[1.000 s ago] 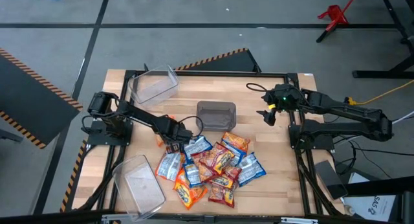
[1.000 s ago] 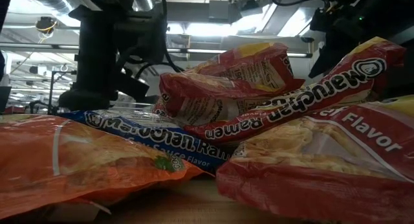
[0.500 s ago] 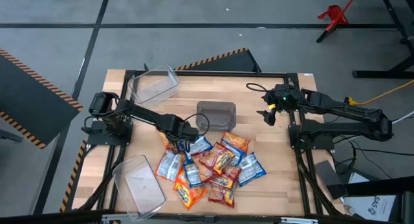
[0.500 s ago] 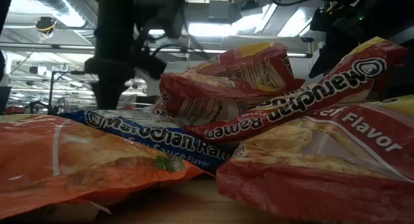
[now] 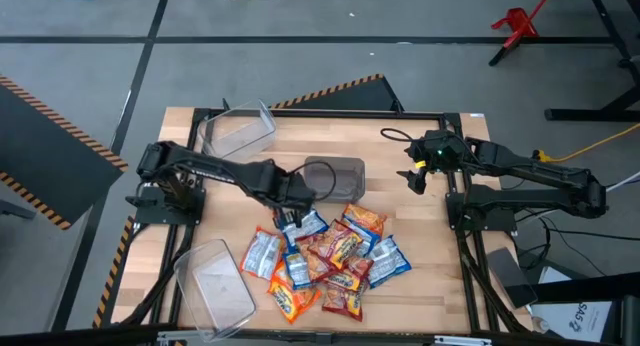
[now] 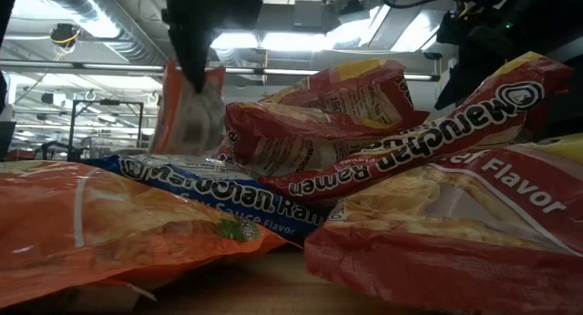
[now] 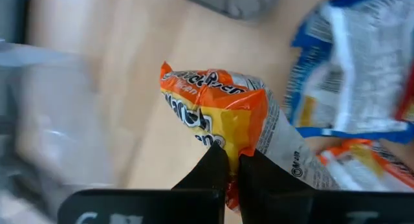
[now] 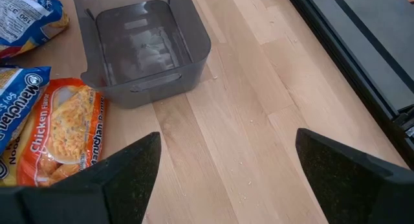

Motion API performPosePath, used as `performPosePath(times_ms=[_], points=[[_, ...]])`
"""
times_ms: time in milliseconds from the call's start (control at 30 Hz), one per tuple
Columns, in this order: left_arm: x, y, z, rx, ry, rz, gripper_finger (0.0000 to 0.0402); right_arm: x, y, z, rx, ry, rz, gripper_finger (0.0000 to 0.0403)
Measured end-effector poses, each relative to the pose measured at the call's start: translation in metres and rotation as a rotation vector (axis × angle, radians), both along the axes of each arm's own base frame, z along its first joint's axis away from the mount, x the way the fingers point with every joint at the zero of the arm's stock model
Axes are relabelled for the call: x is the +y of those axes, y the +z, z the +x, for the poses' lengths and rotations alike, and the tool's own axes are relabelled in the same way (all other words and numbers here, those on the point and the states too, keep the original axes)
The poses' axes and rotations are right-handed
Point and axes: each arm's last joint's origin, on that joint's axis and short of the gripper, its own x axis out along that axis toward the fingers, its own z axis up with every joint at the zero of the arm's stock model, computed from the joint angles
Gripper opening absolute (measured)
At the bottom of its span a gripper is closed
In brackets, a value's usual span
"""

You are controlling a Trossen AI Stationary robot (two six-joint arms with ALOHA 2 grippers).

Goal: Sort Maruchan noodles
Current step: Put the orange noodle pack into the top transparent bin

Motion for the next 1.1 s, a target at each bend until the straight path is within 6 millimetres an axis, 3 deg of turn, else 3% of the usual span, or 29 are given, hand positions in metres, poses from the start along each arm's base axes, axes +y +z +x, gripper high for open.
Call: performPosePath(times_ms=[233, 533, 800, 1100], points=[[0.022, 0.025, -0.011, 0.093, 0.048, 0.13, 0.0007, 0.0, 0.0, 0.0, 0.0, 0.0, 0.0, 0.0344], [0.058, 0.045, -0.024, 0.046, 0.104, 0.213, 0.0007, 0.0, 0.0, 0.0, 0.0, 0.0, 0.0, 0.0344], [0.107, 0.068, -0.05, 0.003, 0.282, 0.391, 0.0007, 0.0, 0.0, 0.0, 0.0, -0.007, -0.008, 0.0344], [0.171, 0.071, -0.082, 0.07, 0.507, 0.407, 0.0007, 0.0, 0.0, 0.0, 0.002, -0.007, -0.008, 0.0344]])
